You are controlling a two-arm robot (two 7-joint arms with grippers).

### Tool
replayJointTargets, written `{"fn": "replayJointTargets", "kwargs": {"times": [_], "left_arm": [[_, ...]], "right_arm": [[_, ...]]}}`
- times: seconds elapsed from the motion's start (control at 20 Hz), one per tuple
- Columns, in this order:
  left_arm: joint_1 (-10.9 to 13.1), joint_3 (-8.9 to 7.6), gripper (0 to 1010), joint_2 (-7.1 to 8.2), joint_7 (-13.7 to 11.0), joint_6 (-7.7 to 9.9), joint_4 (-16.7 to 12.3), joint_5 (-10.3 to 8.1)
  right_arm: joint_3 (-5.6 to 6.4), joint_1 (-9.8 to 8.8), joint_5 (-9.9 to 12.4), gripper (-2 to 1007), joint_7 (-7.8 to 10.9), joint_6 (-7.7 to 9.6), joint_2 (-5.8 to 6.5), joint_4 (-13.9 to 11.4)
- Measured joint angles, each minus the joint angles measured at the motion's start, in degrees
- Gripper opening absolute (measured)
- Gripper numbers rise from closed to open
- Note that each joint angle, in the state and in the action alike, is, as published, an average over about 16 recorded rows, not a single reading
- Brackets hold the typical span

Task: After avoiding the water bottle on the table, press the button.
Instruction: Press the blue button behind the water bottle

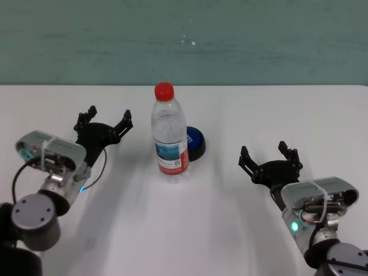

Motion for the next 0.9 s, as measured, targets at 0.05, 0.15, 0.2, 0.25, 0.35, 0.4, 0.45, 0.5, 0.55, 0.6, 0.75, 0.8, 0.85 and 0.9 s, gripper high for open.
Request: {"fn": "replayJointTargets", "kwargs": {"times": [0.05,0.15,0.2,0.25,0.35,0.4,0.45,0.5,0.55,0.6,0.75,0.8,0.85,0.9], "left_arm": [[0.18,-0.20,1010,0.09,-0.01,0.11,-0.20,-0.15],[0.63,-0.62,1010,0.30,-0.04,0.32,-0.70,-0.47],[0.90,-0.83,1010,0.42,-0.07,0.43,-0.99,-0.64],[1.19,-1.05,1010,0.54,-0.11,0.55,-1.32,-0.82],[1.88,-1.51,1010,0.80,-0.21,0.81,-2.08,-1.22],[2.26,-1.74,1010,0.94,-0.27,0.94,-2.50,-1.43],[2.65,-1.97,1010,1.07,-0.33,1.06,-2.94,-1.63],[3.05,-2.20,1010,1.21,-0.39,1.20,-3.39,-1.85],[3.46,-2.42,1010,1.35,-0.46,1.34,-3.85,-2.07],[3.90,-2.64,1010,1.48,-0.53,1.49,-4.35,-2.30],[5.40,-3.32,1010,1.89,-0.80,1.95,-6.09,-3.07],[5.98,-3.53,1010,2.04,-0.90,2.11,-6.77,-3.34],[6.63,-3.77,1010,2.20,-1.03,2.27,-7.53,-3.65],[7.27,-3.99,1010,2.35,-1.15,2.43,-8.27,-3.96]], "right_arm": [[0.00,0.00,0.00,1004,0.00,0.00,0.00,0.00],[0.00,0.00,0.00,1004,0.00,0.00,0.00,0.00],[0.00,0.00,0.00,1004,0.00,0.00,0.00,0.00],[0.00,0.00,0.00,1004,0.00,0.00,0.00,0.00],[0.00,0.00,0.00,1004,0.00,0.00,0.00,0.00],[0.00,0.00,0.00,1004,0.00,0.00,0.00,0.00],[0.00,0.00,0.00,1004,0.00,0.00,0.00,0.00],[0.00,0.00,0.00,1004,0.00,0.00,0.00,0.00],[0.00,0.00,0.00,1004,0.00,0.00,0.00,0.00],[0.00,0.00,0.00,1004,0.00,0.00,0.00,0.00],[0.00,0.00,0.00,1004,0.00,0.00,0.00,0.00],[0.00,0.00,0.00,1004,0.00,0.00,0.00,0.00],[0.00,0.00,0.00,1004,0.00,0.00,0.00,0.00],[0.00,0.00,0.00,1004,0.00,0.00,0.00,0.00]]}}
